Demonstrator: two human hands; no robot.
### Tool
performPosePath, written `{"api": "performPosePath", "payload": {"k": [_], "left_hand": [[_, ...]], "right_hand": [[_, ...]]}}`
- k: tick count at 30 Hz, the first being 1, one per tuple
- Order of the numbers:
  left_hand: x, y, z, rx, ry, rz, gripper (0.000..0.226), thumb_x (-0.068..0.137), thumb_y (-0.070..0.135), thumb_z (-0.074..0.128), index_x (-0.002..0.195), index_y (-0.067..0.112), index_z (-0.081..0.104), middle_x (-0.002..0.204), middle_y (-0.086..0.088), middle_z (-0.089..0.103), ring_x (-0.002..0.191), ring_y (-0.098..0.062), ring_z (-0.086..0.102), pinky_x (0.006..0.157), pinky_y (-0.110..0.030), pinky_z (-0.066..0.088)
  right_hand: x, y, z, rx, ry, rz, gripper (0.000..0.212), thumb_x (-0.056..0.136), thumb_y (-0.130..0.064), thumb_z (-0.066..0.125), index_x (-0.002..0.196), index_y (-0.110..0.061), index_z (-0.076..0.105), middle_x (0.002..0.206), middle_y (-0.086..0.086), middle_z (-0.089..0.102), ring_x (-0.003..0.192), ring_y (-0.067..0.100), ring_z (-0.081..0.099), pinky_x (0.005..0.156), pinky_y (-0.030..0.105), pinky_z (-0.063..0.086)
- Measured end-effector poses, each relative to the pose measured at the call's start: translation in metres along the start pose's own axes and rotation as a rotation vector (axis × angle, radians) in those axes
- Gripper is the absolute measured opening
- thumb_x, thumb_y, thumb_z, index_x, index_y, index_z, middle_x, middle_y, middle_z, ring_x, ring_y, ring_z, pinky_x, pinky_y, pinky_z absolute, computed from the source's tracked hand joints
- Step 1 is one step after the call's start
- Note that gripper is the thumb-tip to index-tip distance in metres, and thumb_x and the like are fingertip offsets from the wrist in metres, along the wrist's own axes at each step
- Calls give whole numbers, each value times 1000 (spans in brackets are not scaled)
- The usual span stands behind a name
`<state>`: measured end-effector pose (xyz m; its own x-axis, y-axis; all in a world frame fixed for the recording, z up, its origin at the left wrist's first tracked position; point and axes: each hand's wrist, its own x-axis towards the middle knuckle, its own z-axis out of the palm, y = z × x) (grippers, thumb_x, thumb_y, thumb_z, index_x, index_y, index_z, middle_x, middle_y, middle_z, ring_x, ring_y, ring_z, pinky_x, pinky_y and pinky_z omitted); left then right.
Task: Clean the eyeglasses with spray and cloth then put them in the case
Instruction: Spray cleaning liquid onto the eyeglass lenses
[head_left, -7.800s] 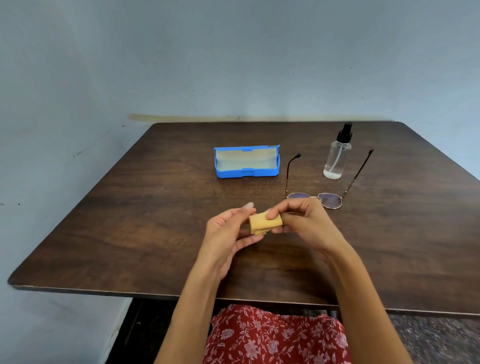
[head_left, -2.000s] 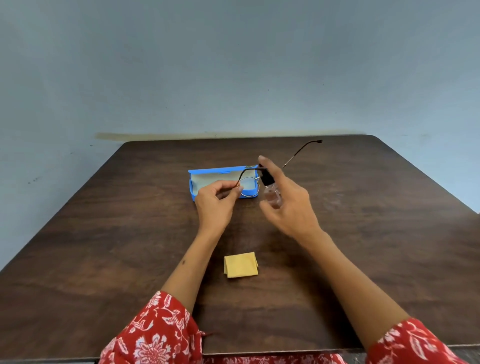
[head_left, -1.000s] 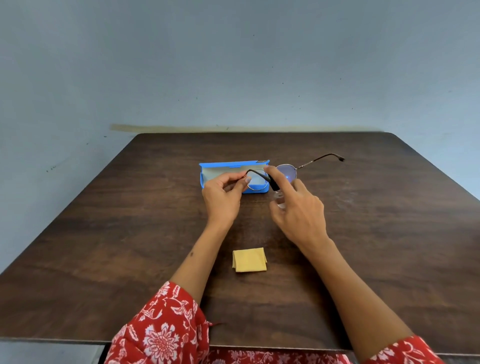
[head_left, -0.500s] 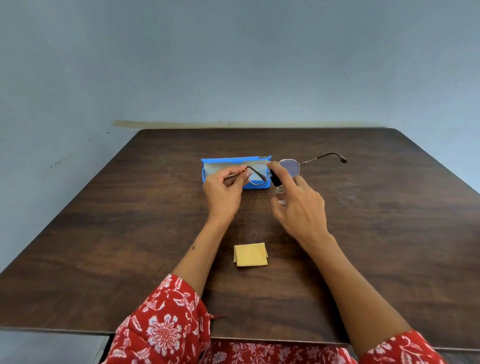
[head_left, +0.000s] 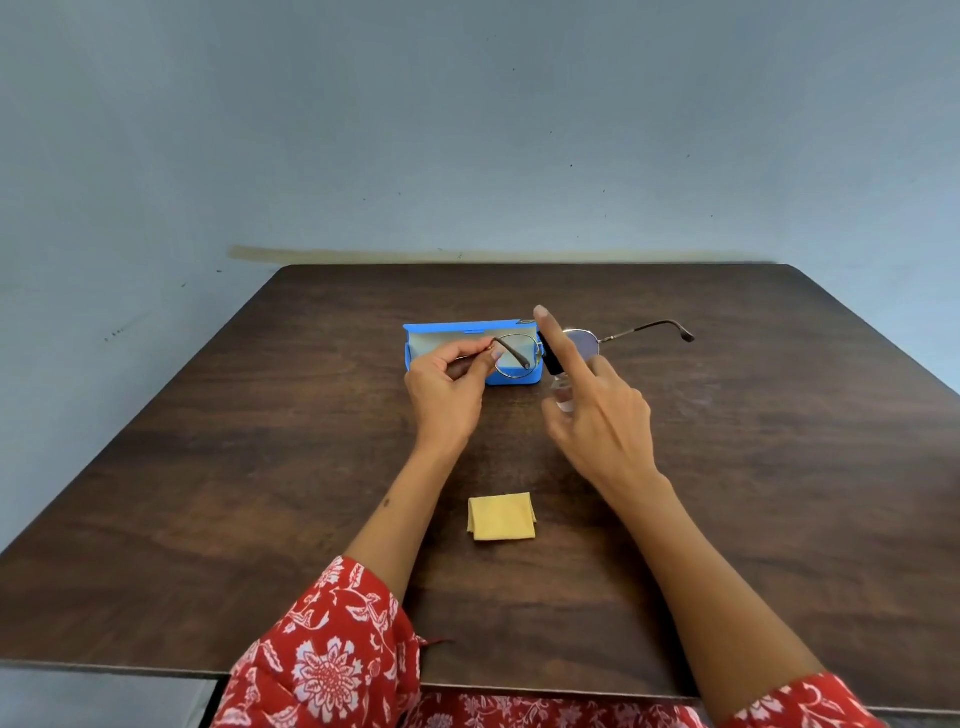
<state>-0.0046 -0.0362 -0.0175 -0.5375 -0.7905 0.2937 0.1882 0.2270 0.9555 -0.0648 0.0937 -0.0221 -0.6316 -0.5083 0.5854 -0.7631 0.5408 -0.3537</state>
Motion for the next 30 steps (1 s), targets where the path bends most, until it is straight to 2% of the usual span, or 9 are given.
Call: {"api": "performPosePath", "payload": {"k": [3,8,11,14,16,21,23,26,30], "left_hand": [[0,0,0,10,1,-3,19,80,5,70,99,5,71,88,3,72,86,-7,70,83,-30,57],[0,1,1,5,7,5,19,80,2,69,99,1,70,85,5,70,83,-2,69,83,-28,57],[1,1,0,15,19,11,19,80,3,70,99,2,71,88,2,71,87,-7,70,84,-29,57],[3,-1,-2,52,32,18,19,80,6,70,100,6,71,89,4,72,89,-8,69,83,-29,57],[5,-2,-3,43,47,12,19,80,6,71,99,6,71,89,3,72,89,-9,69,83,-30,57],[7,-1,-5,28,85,2,19,79,6,71,98,5,72,87,2,72,85,-8,70,81,-28,57],[7,0,-5,26,87,1,19,79,7,72,98,5,72,85,3,71,83,-5,69,80,-27,57],[6,1,-5,39,84,3,20,79,8,72,99,6,72,86,5,71,83,-1,68,78,-25,57],[7,0,-7,45,88,-5,21,79,11,73,99,7,72,90,1,72,86,-6,69,78,-26,57]], "right_hand": [[0,0,1,-26,-22,-5,81,77,-13,60,143,-45,24,70,3,47,47,20,46,42,27,39],[1,-1,-1,-19,-44,17,69,78,-12,58,130,-43,24,76,7,52,50,25,50,45,26,36],[0,-1,-3,-2,25,19,76,76,-12,61,135,-43,25,71,5,48,46,20,44,43,24,35],[-1,2,-5,-1,73,60,86,75,-13,62,140,-48,19,71,4,47,47,23,46,42,26,40],[-1,6,-8,-9,73,82,87,75,-13,60,140,-51,16,72,5,48,48,26,48,43,30,43],[-2,17,-14,-71,17,139,76,76,-14,55,134,-49,22,78,3,53,58,31,55,50,28,36],[-2,17,-14,-57,30,142,79,76,-15,55,138,-51,21,80,2,53,59,29,55,52,28,37],[-2,15,-14,-56,34,141,88,78,-14,53,143,-55,9,77,3,48,55,27,49,52,29,37],[-1,18,-12,-113,11,140,73,80,-15,53,141,-45,29,78,4,51,57,29,52,51,29,35]]}}
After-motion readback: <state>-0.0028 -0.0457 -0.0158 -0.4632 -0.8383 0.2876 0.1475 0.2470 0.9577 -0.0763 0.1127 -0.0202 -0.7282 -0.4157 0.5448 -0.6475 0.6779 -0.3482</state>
